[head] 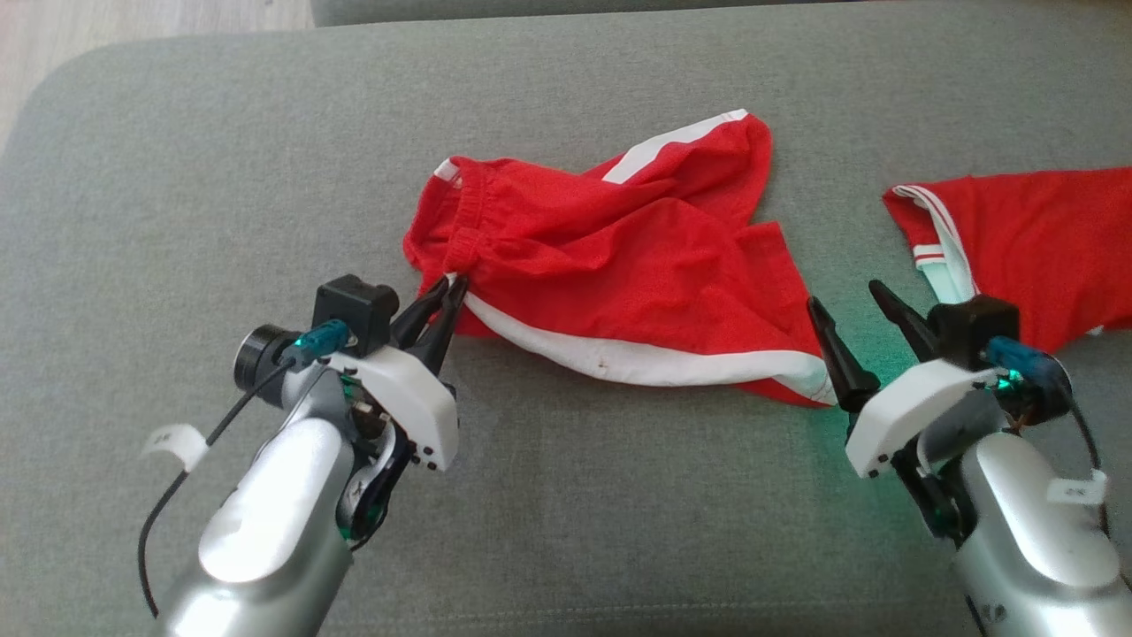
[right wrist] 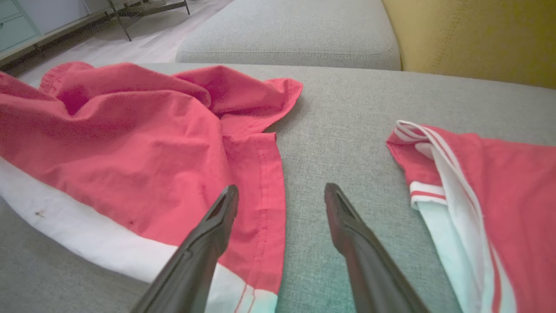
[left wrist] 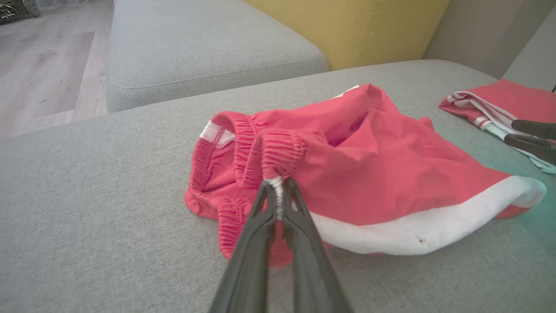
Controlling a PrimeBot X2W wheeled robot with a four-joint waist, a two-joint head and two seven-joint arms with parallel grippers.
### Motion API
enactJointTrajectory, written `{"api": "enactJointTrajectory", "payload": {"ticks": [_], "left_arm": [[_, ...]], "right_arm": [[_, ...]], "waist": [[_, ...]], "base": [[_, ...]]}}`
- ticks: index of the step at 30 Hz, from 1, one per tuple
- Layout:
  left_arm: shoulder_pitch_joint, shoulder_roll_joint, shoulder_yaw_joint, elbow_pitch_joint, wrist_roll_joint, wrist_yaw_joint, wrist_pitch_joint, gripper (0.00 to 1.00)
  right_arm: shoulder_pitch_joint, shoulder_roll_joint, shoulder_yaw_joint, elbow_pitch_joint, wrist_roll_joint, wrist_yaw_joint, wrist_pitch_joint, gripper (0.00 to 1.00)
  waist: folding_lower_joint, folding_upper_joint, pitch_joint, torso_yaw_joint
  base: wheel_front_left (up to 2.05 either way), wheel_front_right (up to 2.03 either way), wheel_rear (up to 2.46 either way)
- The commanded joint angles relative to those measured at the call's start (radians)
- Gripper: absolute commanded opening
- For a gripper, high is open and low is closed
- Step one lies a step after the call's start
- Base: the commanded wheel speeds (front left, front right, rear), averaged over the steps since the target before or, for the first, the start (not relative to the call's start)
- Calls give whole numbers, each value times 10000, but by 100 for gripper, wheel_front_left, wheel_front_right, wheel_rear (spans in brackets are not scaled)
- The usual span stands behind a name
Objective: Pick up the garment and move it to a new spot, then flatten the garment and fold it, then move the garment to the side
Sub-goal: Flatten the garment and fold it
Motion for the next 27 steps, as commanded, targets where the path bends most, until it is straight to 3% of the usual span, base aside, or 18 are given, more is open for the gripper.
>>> {"api": "enactJointTrajectory", "payload": {"ticks": [1,15,24,25,27], "left_arm": [[-310,195,324,-285,-28,73,-109,0],[69,375,294,-125,-126,301,-240,0],[-80,431,204,-234,-156,318,-175,0],[-104,433,190,-237,-155,316,-168,0],[-146,441,172,-243,-161,315,-160,0]], "right_arm": [[150,-131,149,-446,225,-7,14,100],[1872,1234,-779,-1478,1160,-7,145,100],[1689,1443,-772,-1347,1678,-7,423,100],[1666,1436,-762,-1336,1700,-7,437,91],[1619,1417,-719,-1315,1757,-7,467,9]], "waist": [[0,0,-18,-37],[0,0,-305,-531],[0,0,-199,-450],[0,0,-188,-435],[0,0,-168,-412]], "base": [[0,0,0],[0,0,0],[0,0,0],[0,0,0],[0,0,0]]}}
